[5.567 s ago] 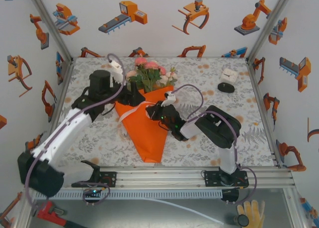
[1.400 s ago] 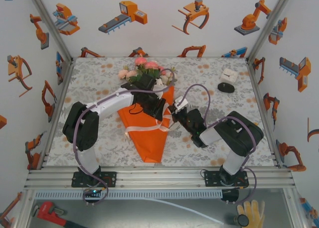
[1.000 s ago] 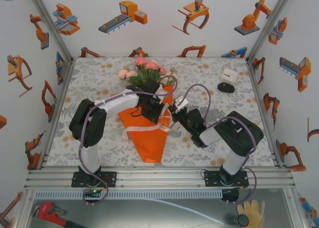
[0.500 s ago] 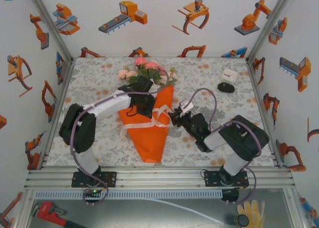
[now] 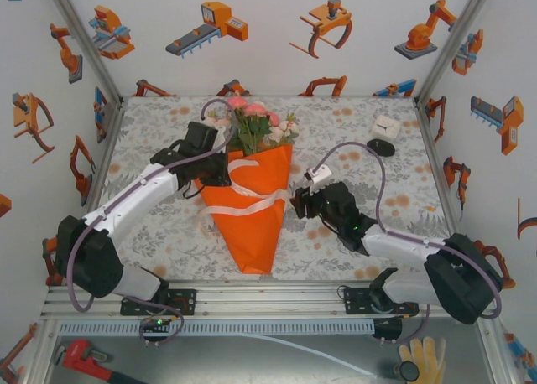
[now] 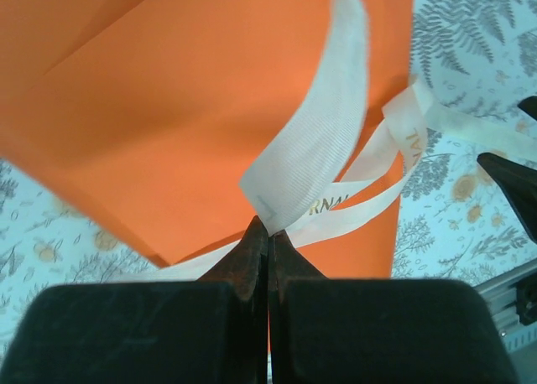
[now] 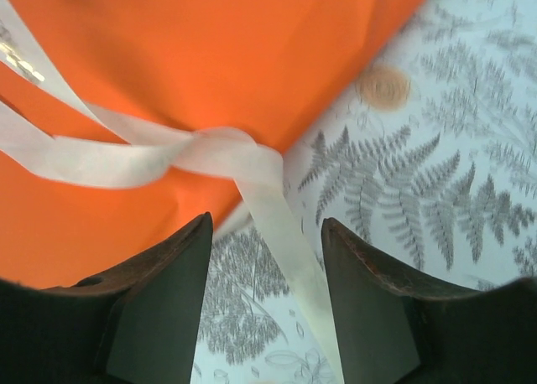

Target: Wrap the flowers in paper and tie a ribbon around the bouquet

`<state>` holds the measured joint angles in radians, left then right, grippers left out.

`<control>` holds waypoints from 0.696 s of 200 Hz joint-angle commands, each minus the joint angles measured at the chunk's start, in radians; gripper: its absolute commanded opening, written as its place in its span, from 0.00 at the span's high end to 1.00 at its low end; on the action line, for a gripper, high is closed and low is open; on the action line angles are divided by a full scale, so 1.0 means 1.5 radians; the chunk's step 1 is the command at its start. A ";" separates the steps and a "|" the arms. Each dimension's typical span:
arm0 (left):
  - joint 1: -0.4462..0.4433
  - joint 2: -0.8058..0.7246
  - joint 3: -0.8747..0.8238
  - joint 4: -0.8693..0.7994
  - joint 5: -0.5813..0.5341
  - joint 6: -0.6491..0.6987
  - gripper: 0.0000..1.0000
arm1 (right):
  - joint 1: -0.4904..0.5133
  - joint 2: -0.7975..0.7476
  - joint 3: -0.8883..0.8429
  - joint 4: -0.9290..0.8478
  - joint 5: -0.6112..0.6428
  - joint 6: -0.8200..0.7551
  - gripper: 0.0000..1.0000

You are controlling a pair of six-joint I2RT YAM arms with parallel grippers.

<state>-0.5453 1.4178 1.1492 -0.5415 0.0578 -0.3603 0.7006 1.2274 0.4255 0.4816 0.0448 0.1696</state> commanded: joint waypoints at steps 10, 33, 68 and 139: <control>0.042 -0.079 -0.023 -0.059 -0.065 -0.086 1.00 | -0.007 0.036 0.058 -0.227 0.031 0.021 0.44; 0.080 -0.126 -0.044 -0.075 -0.071 -0.112 1.00 | -0.015 0.091 0.103 -0.259 0.047 0.020 0.43; 0.124 -0.179 -0.084 -0.097 -0.065 -0.129 1.00 | -0.015 0.135 0.124 -0.230 -0.045 0.003 0.43; 0.167 -0.223 -0.118 -0.117 -0.091 -0.152 1.00 | 0.012 0.198 0.151 -0.232 -0.095 -0.049 0.40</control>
<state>-0.3111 1.0893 0.9733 -0.6975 -0.0799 -0.5659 0.6926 1.4788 0.6052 0.1619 -0.1081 0.1478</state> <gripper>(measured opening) 0.008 0.601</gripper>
